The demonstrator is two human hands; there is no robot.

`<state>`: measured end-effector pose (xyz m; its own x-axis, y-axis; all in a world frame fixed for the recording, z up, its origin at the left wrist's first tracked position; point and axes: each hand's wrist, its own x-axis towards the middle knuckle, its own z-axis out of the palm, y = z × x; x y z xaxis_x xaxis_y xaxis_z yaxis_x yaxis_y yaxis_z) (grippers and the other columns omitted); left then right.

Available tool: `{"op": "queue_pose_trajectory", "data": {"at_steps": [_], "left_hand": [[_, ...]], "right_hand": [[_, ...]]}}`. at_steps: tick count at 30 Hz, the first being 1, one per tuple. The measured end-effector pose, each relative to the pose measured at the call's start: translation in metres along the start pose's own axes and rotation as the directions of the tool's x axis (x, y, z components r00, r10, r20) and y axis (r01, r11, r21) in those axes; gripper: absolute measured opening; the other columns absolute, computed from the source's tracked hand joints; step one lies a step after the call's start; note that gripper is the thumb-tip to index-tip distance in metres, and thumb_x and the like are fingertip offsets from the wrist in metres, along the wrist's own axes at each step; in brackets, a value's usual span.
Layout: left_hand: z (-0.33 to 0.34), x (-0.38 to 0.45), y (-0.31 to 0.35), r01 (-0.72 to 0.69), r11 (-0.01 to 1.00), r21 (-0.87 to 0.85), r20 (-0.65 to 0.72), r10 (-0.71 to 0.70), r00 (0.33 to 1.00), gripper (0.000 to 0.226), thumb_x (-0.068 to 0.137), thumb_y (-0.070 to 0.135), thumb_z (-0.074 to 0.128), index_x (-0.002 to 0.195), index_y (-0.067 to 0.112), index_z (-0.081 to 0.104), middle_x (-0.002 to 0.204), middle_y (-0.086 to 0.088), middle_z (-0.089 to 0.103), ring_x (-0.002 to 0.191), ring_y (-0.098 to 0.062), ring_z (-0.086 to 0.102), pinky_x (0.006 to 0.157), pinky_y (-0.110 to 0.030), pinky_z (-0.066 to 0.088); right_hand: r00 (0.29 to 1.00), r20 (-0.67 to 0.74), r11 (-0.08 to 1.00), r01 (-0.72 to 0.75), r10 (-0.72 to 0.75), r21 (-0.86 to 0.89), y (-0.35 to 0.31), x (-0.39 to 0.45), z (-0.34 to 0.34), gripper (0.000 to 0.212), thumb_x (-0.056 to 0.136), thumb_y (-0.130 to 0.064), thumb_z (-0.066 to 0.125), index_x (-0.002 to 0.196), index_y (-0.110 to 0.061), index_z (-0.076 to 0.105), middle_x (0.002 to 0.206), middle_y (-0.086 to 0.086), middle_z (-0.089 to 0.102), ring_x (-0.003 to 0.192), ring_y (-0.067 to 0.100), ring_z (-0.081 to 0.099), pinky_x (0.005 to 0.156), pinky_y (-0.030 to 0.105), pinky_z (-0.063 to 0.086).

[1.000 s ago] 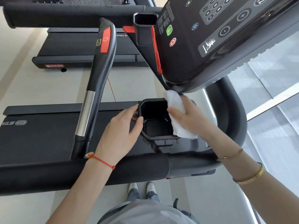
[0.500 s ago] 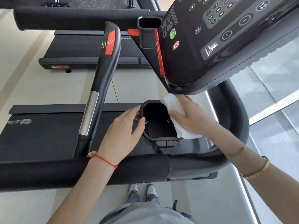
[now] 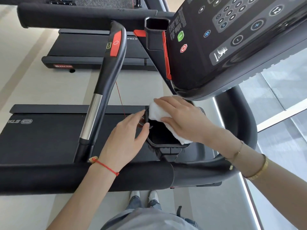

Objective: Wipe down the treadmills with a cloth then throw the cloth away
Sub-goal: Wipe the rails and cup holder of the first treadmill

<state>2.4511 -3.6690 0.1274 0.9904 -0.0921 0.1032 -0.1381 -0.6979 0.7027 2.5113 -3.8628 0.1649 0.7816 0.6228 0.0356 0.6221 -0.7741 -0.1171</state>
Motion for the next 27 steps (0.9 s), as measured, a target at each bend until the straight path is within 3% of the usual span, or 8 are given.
{"op": "queue_pose_trajectory", "data": {"at_steps": [4,8,10,14,17,21,24,27], "left_hand": [[0.001,-0.001,-0.001,0.007,1.000,0.002,-0.011,-0.007,1.000,0.046,0.096,0.040,0.045,0.139,0.026,0.050,0.113,0.012,0.061,0.100,-0.007,0.059,0.088,-0.028,0.051],[0.001,-0.001,-0.003,0.007,1.000,-0.001,-0.007,-0.007,1.000,0.047,0.096,0.039,0.046,0.141,0.025,0.049,0.116,0.010,0.062,0.101,-0.005,0.059,0.091,-0.028,0.051],[0.000,-0.001,-0.004,0.007,1.000,0.003,0.003,-0.007,1.000,0.048,0.097,0.039,0.045,0.142,0.025,0.048,0.120,0.008,0.062,0.106,-0.006,0.059,0.095,-0.029,0.050],[0.000,-0.001,-0.002,0.006,1.000,-0.007,0.008,-0.006,1.000,0.050,0.096,0.041,0.043,0.143,0.026,0.047,0.120,0.011,0.062,0.106,-0.003,0.058,0.097,-0.029,0.050],[0.000,0.000,-0.002,-0.002,1.000,0.002,0.007,0.002,1.000,0.048,0.097,0.039,0.043,0.143,0.025,0.047,0.121,0.010,0.062,0.106,-0.005,0.059,0.096,-0.029,0.049],[0.001,-0.001,-0.003,-0.010,1.000,0.017,0.008,0.010,1.000,0.045,0.097,0.039,0.042,0.141,0.027,0.048,0.116,0.013,0.061,0.100,-0.001,0.057,0.088,-0.019,0.045],[0.001,-0.001,-0.003,-0.028,0.999,0.025,-0.004,0.028,1.000,0.040,0.099,0.036,0.044,0.137,0.028,0.051,0.107,0.016,0.060,0.093,0.001,0.055,0.082,-0.016,0.041],[0.001,-0.001,-0.003,-0.040,0.999,0.025,-0.015,0.040,0.999,0.036,0.099,0.034,0.045,0.134,0.029,0.053,0.102,0.018,0.057,0.089,0.002,0.054,0.080,-0.017,0.041]], "right_hand": [[0.998,0.019,0.994,0.058,-0.056,-0.095,-0.003,0.022,0.005,0.048,0.101,-0.033,0.042,0.147,-0.023,0.032,0.140,-0.005,0.044,0.113,0.022,0.052,0.091,0.034,0.045],[1.000,0.012,1.000,0.023,-0.023,-0.008,0.006,0.015,0.006,0.046,0.100,-0.036,0.042,0.144,-0.023,0.037,0.137,-0.005,0.046,0.107,0.025,0.055,0.087,0.038,0.047],[0.999,-0.016,0.998,-0.033,0.034,0.050,0.009,0.005,0.007,0.047,0.100,-0.033,0.044,0.145,-0.022,0.036,0.140,-0.004,0.043,0.113,0.026,0.053,0.090,0.039,0.046],[0.979,-0.092,0.958,-0.157,0.183,0.241,0.008,-0.027,0.013,0.052,0.099,-0.030,0.042,0.149,-0.022,0.028,0.151,-0.006,0.029,0.124,0.021,0.043,0.093,0.023,0.032],[0.928,-0.033,0.833,-0.317,0.371,0.453,0.002,-0.047,0.021,0.059,0.096,-0.037,0.040,0.149,-0.023,0.021,0.150,-0.002,0.025,0.115,0.017,0.042,0.088,0.027,0.035],[0.840,0.180,0.637,-0.512,0.511,0.576,0.005,-0.049,0.022,0.055,0.093,-0.044,0.046,0.140,-0.024,0.026,0.131,0.005,0.042,0.102,0.024,0.053,0.086,0.035,0.041],[0.838,0.196,0.643,-0.521,0.509,0.561,0.011,-0.030,0.012,0.045,0.092,-0.042,0.044,0.130,-0.019,0.036,0.114,0.003,0.051,0.104,0.022,0.050,0.086,0.036,0.041],[0.836,0.189,0.615,-0.514,0.515,0.598,0.013,-0.022,0.009,0.035,0.091,-0.042,0.045,0.118,-0.020,0.042,0.102,0.002,0.055,0.093,0.018,0.053,0.080,0.029,0.044]]}}
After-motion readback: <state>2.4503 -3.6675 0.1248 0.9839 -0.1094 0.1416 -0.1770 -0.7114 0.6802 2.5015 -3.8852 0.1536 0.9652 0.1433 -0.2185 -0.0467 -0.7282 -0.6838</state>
